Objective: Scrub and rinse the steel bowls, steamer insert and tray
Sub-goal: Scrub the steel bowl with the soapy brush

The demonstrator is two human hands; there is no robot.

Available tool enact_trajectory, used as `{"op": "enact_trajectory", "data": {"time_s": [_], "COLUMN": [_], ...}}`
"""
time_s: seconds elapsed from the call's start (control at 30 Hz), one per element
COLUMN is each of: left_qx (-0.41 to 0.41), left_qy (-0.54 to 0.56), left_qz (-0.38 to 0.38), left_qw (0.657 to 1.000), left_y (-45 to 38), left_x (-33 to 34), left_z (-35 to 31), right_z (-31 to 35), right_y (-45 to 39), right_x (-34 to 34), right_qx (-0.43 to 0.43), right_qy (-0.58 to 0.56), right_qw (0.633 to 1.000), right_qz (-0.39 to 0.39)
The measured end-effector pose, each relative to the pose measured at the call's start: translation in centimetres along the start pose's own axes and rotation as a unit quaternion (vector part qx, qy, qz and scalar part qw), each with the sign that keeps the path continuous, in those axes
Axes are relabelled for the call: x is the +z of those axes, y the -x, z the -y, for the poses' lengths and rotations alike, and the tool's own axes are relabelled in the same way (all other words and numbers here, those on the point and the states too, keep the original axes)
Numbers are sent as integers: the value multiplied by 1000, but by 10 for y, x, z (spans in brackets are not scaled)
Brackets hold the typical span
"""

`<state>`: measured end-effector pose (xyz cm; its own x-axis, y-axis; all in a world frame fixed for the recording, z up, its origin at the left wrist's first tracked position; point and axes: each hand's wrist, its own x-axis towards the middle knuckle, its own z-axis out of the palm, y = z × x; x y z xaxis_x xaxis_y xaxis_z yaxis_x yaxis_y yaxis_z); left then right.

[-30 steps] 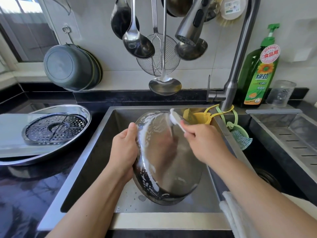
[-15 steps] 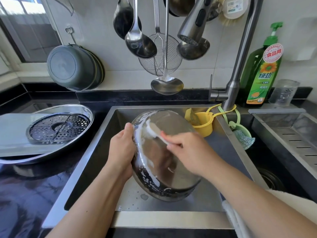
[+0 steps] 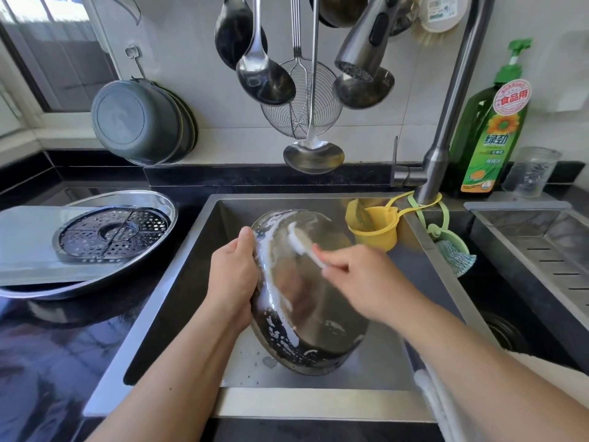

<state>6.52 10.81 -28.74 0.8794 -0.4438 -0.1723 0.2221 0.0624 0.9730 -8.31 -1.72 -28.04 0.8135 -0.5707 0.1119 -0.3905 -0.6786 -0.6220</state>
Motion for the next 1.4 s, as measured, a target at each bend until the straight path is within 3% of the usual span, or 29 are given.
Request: {"op": "enact_trajectory", "data": {"time_s": [0.07, 0.23, 0.37, 0.5, 0.67, 0.8, 0.93, 1.07, 1.23, 1.4], "left_qx": [-16, -20, -24, -18, -22, -9, -9, -16, -7, 12], "left_qy": [17, 33, 30, 27, 31, 31, 44, 56, 68, 85], "left_qz": [-18, -7, -6, -21, -34, -39, -52, -72, -101, -93], "left_qw": [1000, 999, 999, 999, 999, 999, 998, 996, 993, 992], "left_y": [-4, -4, -4, -4, -6, -6, -8, -8, -4, -6], "left_x": [-4, -1, -3, -1, -5, -3, -5, -6, -6, -5], "left_z": [0, 1, 0, 0, -1, 0, 0, -2, -6, -4], "right_z": [13, -3, 21, 3, 17, 2, 18, 3, 17, -12], "right_y": [17, -9, 22, -4, 19, -4, 18, -3, 17, -9], "right_x": [13, -2, 11, -2, 11, 4, 15, 4, 16, 6], "right_qx": [-49, 21, -65, -3, -76, -32, -100, -34, -92, 25], "right_qy": [-56, 27, -43, 28, -24, 48, -12, 17, -8, 50], "right_qw": [995, 999, 995, 999, 996, 998, 994, 999, 993, 998], "right_qz": [62, -26, 66, -17, 47, -18, 52, 3, 71, 23]}}
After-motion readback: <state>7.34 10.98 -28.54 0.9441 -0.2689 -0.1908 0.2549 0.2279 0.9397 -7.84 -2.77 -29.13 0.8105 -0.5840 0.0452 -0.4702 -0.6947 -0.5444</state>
